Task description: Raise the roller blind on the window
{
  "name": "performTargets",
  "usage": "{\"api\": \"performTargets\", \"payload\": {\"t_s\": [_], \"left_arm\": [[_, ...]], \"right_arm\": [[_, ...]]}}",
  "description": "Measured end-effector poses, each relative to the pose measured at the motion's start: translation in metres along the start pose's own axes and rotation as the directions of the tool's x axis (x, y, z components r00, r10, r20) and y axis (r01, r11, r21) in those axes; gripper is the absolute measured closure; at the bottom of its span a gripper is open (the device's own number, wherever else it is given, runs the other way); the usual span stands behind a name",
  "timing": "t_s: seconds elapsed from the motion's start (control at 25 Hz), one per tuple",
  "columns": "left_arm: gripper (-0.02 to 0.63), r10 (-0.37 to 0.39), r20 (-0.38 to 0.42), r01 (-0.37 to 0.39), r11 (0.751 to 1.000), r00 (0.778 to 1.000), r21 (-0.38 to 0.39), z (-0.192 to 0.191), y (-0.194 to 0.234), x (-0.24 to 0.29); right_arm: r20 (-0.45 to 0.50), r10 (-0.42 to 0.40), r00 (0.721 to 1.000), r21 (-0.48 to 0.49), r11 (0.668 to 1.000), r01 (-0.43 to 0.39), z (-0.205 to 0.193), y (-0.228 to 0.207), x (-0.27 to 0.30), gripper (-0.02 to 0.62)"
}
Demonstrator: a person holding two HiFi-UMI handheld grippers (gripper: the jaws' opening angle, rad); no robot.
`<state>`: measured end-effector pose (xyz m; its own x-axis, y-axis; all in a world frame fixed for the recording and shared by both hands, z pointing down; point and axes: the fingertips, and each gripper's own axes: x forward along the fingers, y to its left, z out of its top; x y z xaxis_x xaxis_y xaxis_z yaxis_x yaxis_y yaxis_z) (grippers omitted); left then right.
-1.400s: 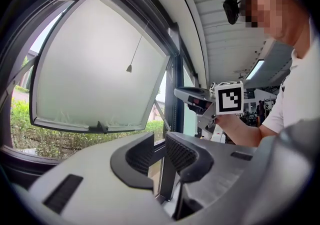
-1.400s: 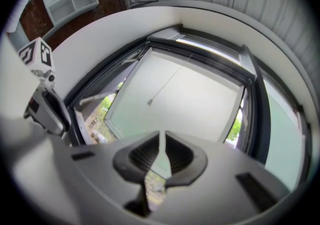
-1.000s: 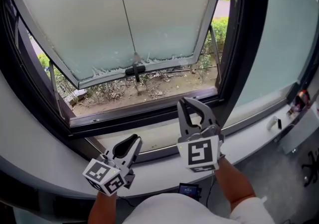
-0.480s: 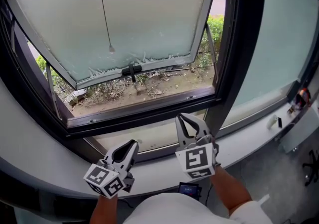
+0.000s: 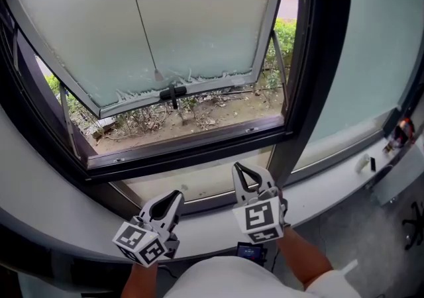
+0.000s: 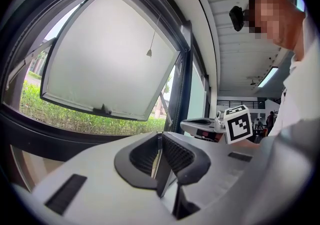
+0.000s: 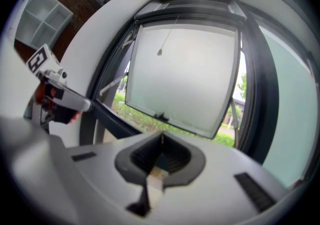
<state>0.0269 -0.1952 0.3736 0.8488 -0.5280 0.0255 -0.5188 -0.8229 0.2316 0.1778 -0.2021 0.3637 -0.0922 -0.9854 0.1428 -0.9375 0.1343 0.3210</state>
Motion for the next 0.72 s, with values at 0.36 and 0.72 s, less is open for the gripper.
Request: {"api": "performTargets", "payload": {"t_s": [0.36, 0.72], "left_arm": [[0.563, 0.013, -0.023, -0.014, 1.000, 1.000, -0.021, -0.016, -0.003, 0.002], [0.563, 0.035, -0.043, -0.037, 0.998, 0.998, -0.046, -0.030, -0.002, 0.001]], "right_arm": [[-0.044, 0.052, 0.998, 0.039, 0.998, -0.050, -0.028, 0.011, 0.000, 0.572], [-0.105, 0.111, 0.988, 0.060, 0.993, -0.105, -0.056, 0.025, 0.001, 0.572]]}}
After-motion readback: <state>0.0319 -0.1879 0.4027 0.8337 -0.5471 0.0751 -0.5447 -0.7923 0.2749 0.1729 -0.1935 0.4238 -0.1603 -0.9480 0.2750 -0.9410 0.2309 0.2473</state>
